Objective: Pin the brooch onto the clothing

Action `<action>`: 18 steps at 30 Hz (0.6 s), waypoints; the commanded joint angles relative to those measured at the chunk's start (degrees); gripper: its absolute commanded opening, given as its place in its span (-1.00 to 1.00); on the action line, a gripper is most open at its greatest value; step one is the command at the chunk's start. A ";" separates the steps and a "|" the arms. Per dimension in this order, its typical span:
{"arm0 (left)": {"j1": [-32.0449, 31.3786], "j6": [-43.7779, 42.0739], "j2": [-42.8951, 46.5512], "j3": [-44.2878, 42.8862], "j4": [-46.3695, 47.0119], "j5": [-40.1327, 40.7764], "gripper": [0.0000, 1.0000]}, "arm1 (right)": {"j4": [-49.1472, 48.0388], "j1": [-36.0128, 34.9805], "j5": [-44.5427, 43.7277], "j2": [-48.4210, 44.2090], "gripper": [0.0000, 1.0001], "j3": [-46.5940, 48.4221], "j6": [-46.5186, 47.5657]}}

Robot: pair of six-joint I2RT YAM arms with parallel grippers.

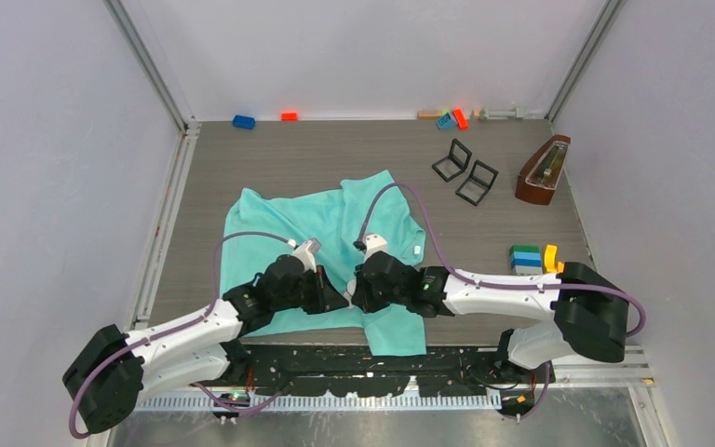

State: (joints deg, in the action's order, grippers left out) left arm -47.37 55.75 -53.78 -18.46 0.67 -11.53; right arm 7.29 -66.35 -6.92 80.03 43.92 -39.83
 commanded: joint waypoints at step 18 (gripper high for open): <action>-0.50 0.71 -0.33 -1.06 3.35 -0.03 -1.00 | -1.79 -0.54 -2.88 -3.49 -0.99 2.55 -0.23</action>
State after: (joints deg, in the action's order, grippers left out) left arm -47.53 55.77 -54.06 -18.46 0.67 -11.57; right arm 7.57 -66.41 -10.17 74.81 43.92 -40.23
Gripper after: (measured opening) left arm 0.023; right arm 0.035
